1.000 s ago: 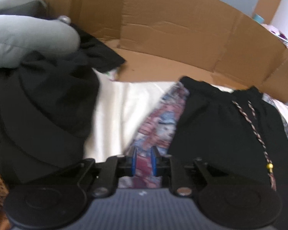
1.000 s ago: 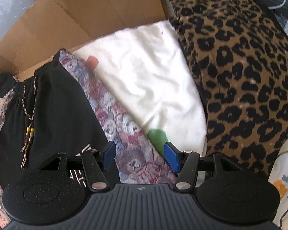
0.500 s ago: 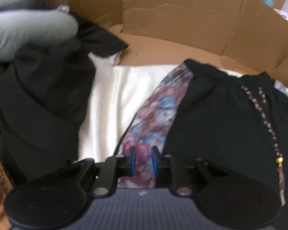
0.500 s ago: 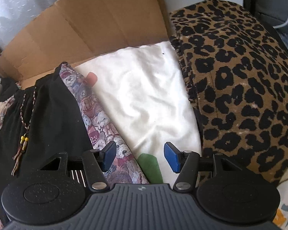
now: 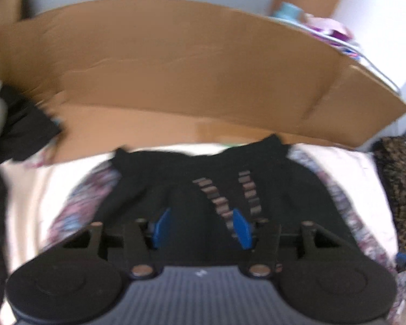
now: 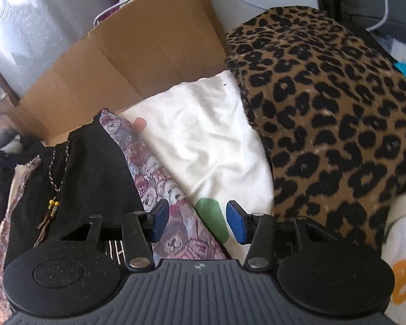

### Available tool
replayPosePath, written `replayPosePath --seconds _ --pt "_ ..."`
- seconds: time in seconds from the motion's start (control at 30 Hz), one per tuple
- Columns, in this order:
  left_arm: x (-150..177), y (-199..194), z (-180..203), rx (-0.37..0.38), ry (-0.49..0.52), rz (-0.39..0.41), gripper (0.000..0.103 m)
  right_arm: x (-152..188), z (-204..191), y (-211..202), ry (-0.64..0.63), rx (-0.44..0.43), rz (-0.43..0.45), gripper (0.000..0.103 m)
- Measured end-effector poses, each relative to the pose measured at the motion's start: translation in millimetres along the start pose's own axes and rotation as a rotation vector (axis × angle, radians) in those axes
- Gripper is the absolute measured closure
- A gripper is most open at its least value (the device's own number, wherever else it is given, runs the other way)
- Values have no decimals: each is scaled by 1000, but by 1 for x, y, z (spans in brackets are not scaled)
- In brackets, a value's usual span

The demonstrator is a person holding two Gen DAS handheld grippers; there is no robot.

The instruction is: Fold clothes

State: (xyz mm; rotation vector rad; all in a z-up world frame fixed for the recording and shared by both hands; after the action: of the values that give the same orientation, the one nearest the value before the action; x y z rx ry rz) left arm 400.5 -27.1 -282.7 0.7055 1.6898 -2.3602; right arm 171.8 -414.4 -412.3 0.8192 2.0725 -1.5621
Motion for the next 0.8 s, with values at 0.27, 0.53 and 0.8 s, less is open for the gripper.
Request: replayPosePath --seconds 0.27,0.53,0.8 --pt "3 40 99 144 58 -52 41 18 8 -11 -28 -11 -10 49" --pt "24 81 171 227 -73 -80 38 -2 14 -6 19 1 4 49" --pt "43 119 190 180 -185 -106 38 -39 -6 28 -28 -12 23 49"
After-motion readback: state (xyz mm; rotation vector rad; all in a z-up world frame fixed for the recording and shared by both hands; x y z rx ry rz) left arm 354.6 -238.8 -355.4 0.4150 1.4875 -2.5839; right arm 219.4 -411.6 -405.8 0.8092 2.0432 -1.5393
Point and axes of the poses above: each gripper's, at about its wrist camera, not at the fingertips, and y roughly the way its jaws point, z to its right, x to its underside, the point moved 2 cm from there along y, roughly the way its jaws point, and after that the axes turned 9 degrees about -y, right-handed, at the moved point
